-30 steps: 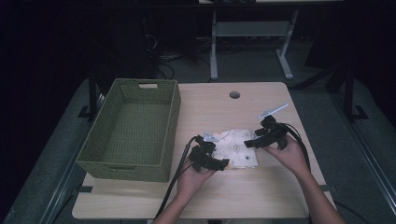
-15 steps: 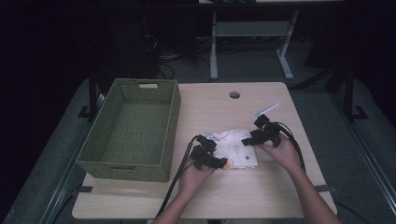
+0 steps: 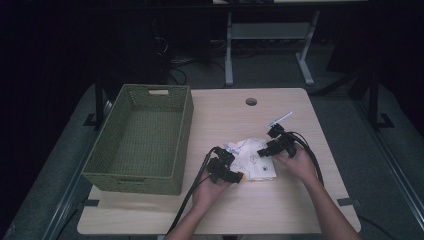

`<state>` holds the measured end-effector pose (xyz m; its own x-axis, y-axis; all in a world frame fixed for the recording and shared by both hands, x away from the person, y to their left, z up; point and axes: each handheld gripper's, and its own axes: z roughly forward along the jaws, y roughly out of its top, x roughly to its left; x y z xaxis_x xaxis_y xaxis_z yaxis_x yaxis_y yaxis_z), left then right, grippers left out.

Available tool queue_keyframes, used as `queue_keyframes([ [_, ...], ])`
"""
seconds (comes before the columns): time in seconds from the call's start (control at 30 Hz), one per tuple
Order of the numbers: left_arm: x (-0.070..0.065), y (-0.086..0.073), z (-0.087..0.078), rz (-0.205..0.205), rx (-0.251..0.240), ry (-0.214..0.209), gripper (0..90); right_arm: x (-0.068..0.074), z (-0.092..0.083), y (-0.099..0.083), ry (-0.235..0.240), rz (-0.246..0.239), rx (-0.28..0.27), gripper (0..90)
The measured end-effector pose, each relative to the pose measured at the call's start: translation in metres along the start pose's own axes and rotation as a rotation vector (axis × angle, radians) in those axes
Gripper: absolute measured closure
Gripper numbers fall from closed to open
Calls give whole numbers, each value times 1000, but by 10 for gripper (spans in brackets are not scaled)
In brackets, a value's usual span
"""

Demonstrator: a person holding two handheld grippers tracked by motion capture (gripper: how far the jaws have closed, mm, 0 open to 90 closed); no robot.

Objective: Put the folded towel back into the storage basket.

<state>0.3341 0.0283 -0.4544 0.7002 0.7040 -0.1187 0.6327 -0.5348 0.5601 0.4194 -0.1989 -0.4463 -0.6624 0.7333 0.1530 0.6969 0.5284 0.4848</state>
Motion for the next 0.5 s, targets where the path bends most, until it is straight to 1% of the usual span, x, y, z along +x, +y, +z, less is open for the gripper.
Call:
queue_keyframes([
  [0.03,-1,0,0,0,-2,5,399,0,1,0,-2,4,6,389],
  [0.13,0,0,0,-3,0,3,413,1,3,0,-11,2,13,393],
  [0.17,0,1,1,-14,-5,10,416,3,5,0,-27,-8,14,397],
  [0.2,0,1,1,-14,-5,10,417,3,5,0,-27,-8,14,397],
  [0.23,-1,2,2,-6,-4,28,421,6,6,0,-47,-18,18,410],
  [0.27,-1,2,2,-6,-4,28,426,7,7,0,-58,-21,23,414],
  [0.3,-1,3,2,8,-2,43,430,8,7,0,-68,-31,25,425],
  [0.33,-1,3,2,8,-2,43,436,8,7,0,-68,-31,25,425],
  [0.37,-2,3,3,12,1,49,441,11,7,1,-83,-41,31,457],
  [0.4,-2,3,3,12,1,49,445,11,7,1,-83,-40,33,473],
  [0.43,-1,4,2,-5,0,48,454,12,7,1,-82,-37,34,489],
  [0.5,1,4,2,-19,-3,46,484,13,7,0,-80,-28,30,525],
])
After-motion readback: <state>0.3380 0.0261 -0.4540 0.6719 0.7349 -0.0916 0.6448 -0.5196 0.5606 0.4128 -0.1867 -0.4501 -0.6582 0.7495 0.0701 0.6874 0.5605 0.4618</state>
